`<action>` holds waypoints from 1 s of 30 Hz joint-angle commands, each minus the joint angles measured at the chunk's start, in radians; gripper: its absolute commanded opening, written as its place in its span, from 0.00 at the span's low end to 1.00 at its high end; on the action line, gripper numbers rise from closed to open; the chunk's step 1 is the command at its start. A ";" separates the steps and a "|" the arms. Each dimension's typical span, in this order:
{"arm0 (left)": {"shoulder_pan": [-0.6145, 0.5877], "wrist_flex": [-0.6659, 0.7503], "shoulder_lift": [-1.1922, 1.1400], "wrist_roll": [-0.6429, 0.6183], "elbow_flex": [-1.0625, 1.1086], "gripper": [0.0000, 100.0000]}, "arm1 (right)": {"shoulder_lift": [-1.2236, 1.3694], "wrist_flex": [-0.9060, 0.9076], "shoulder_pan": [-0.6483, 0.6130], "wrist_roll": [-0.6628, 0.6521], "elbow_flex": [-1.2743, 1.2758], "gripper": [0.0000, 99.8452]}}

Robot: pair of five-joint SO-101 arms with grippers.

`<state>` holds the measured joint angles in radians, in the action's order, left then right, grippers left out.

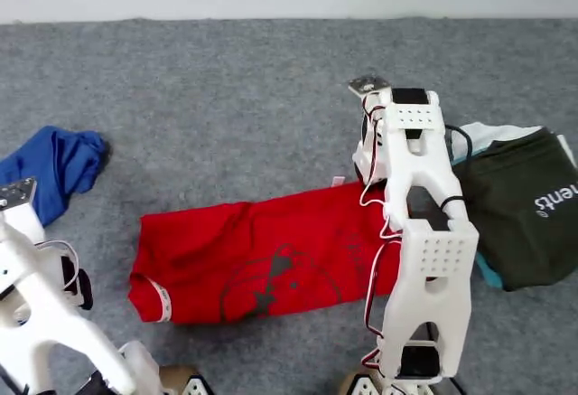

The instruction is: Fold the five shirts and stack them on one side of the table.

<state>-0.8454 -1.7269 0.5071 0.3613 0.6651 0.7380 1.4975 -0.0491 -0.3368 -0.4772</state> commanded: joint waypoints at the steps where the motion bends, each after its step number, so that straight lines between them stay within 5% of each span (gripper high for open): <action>1: 0.000 0.002 0.005 -0.008 -0.002 0.10 | -0.002 0.048 -0.028 0.003 -0.031 0.04; 6: -0.002 0.002 0.005 -0.008 -0.002 0.10 | -0.024 0.137 -0.079 0.005 -0.068 0.16; 14: -0.002 0.002 0.005 -0.008 -0.002 0.10 | -0.189 0.288 -0.206 0.072 -0.241 0.16; 23: -0.002 0.002 0.005 -0.008 -0.002 0.10 | -0.151 0.196 -0.553 0.132 -0.245 0.16; 30: -0.002 0.002 0.005 -0.008 -0.002 0.10 | -0.054 0.012 -0.644 0.132 -0.247 0.16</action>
<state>-0.8454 -1.7269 0.5071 0.3613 0.6651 0.6859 1.5712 -0.6659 -0.2156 -0.6905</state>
